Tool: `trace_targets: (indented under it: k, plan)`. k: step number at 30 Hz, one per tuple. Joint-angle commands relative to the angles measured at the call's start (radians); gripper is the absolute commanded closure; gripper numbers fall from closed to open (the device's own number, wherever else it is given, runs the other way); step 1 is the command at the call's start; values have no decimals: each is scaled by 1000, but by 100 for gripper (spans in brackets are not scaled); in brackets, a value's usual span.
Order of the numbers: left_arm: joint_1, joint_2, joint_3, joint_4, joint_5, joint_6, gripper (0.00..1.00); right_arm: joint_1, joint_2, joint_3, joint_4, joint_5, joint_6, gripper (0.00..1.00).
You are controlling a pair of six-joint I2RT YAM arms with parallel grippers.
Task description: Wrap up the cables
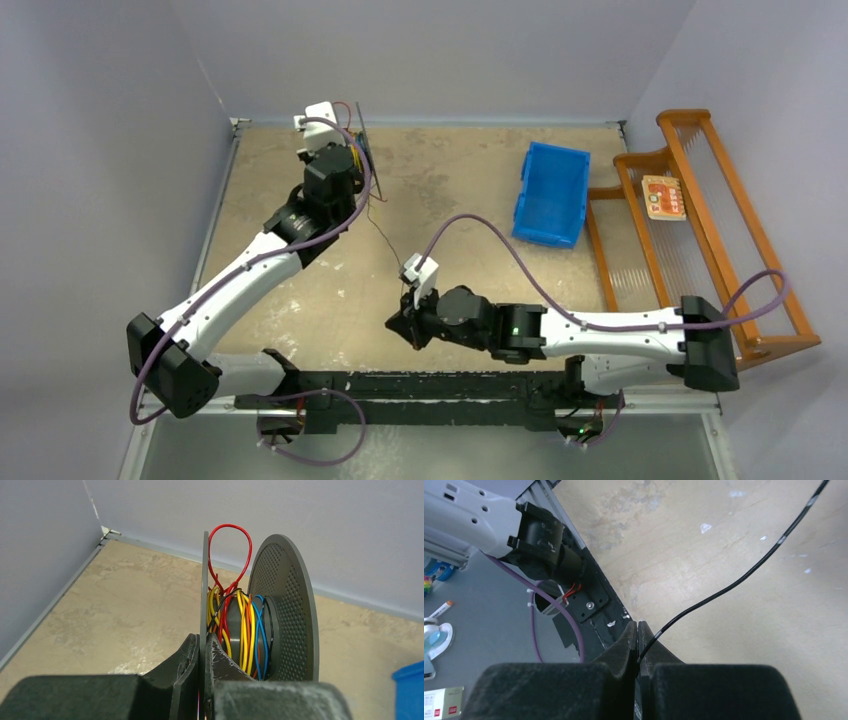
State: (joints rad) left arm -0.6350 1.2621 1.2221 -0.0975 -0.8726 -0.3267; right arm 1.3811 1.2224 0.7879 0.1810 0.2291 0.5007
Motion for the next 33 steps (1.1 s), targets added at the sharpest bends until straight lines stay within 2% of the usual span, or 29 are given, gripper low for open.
trace_targets:
  k: [1,10,18,25,33]
  plan:
    - [5,-40,-19,85,-35,44,100,6,-79,98,-140,83,-55,100]
    - [-9,-71,-122,62,-5,66,100,5,-138,200,-295,170,-118,100]
    - [-96,-79,-166,42,-85,127,100,6,-167,359,-455,207,-206,100]
    - [-165,-85,-189,27,-108,164,100,5,-171,486,-530,311,-315,100]
    - [-212,-113,-223,-13,-62,181,100,-22,-173,553,-535,425,-436,100]
